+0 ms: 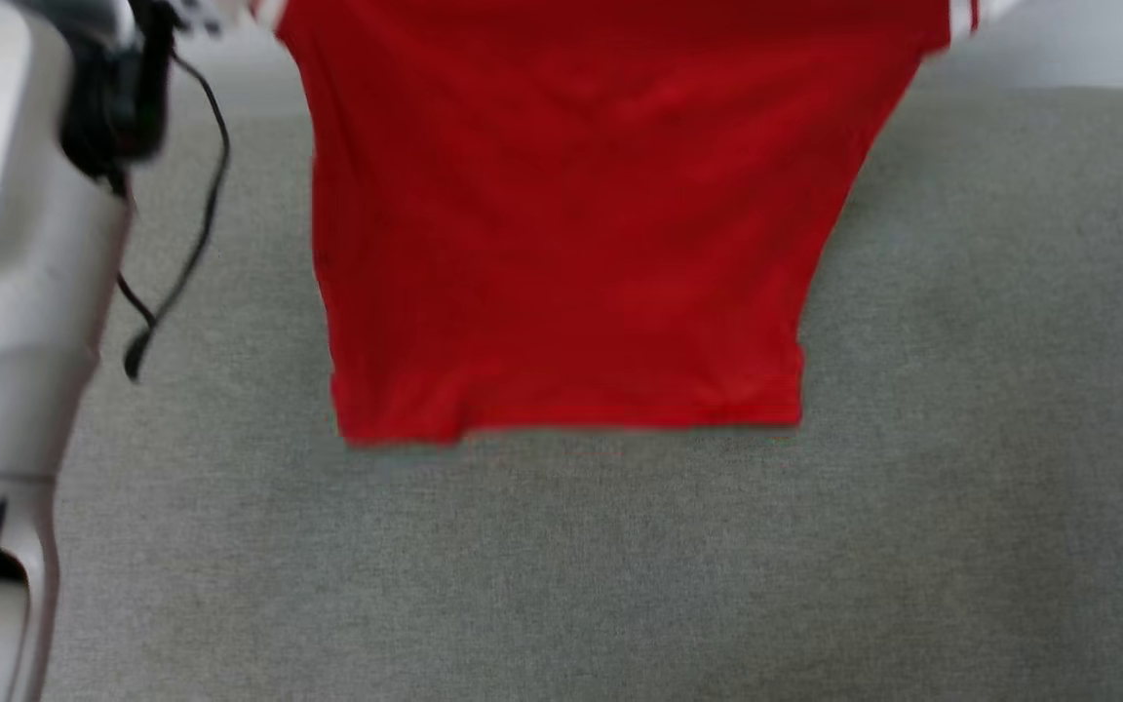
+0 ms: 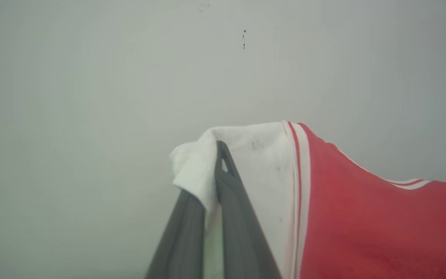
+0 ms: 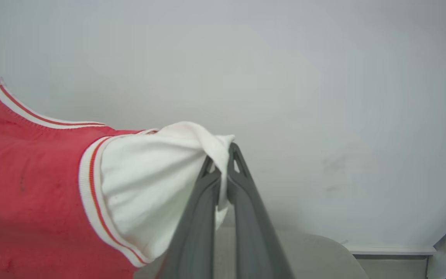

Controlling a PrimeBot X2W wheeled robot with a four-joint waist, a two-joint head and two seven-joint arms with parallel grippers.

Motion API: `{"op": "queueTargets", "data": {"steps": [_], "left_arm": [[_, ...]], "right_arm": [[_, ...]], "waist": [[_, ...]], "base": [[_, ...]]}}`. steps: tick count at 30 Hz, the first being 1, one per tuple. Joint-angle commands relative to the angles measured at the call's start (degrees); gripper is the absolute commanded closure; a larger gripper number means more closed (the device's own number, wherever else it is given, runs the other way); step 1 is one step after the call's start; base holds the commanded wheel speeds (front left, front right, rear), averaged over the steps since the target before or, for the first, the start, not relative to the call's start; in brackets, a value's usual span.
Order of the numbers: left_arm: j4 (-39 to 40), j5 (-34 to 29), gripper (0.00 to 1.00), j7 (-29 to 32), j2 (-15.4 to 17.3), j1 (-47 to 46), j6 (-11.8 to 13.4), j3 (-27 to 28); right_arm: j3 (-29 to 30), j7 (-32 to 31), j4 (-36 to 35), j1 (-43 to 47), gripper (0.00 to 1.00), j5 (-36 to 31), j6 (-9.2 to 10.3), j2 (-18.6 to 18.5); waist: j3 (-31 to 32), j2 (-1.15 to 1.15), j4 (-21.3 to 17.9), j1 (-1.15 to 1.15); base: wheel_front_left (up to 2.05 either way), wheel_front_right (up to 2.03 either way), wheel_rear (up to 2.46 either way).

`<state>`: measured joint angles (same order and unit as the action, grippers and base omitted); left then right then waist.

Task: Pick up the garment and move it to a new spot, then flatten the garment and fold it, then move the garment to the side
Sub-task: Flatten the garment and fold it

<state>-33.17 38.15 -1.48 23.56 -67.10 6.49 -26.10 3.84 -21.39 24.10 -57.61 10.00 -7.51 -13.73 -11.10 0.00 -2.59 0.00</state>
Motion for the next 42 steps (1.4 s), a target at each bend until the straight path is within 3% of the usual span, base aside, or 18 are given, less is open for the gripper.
{"op": "queueTargets", "data": {"steps": [1,5,11,21,33,42], "left_arm": [[-1.1,-0.4,1.0,-1.1,-0.1,-2.5,-0.3,0.3],[-6.3,-2.0,1.0,-6.1,-0.4,-13.6,-1.9,1.5],[-9.8,-3.3,1.0,-9.7,-0.1,-22.3,-3.2,2.0],[-15.3,-4.0,1.0,-12.6,-1.7,-28.5,-5.5,1.8],[-21.7,-2.5,1.0,-13.8,-5.3,-22.9,-9.0,3.7],[-19.9,0.6,1.0,-13.8,-6.2,-7.3,-11.0,9.4]], "right_arm": [[-0.4,1.1,0.8,-2.6,1.0,-0.5,0.04,-0.2],[-1.9,6.6,4.6,-14.5,1.0,-1.5,0.04,-0.2],[-3.4,11.6,8.5,-24.3,1.0,-2.5,0.04,-0.2],[-8.1,18.5,16.5,-34.2,1.0,-1.6,0.04,1.1],[-13.1,23.2,29.5,-33.0,1.0,2.6,0.04,4.8],[-19.1,25.5,32.9,-19.5,1.0,10.0,0.04,4.8]], "waist": [[-2.6,0.0,-0.1,0.0],[-7.6,0.0,-0.5,0.0],[-11.4,0.0,-1.1,0.0],[-18.0,0.0,-1.5,0.0],[-22.6,0.0,-1.3,0.0],[-17.5,0.0,-1.0,0.0]], "base": [[0.0,0.0,0.0],[0.0,0.0,0.0],[0.0,0.0,0.0],[0.0,0.0,0.0],[0.0,0.0,0.0],[0.0,0.0,0.0]]}}
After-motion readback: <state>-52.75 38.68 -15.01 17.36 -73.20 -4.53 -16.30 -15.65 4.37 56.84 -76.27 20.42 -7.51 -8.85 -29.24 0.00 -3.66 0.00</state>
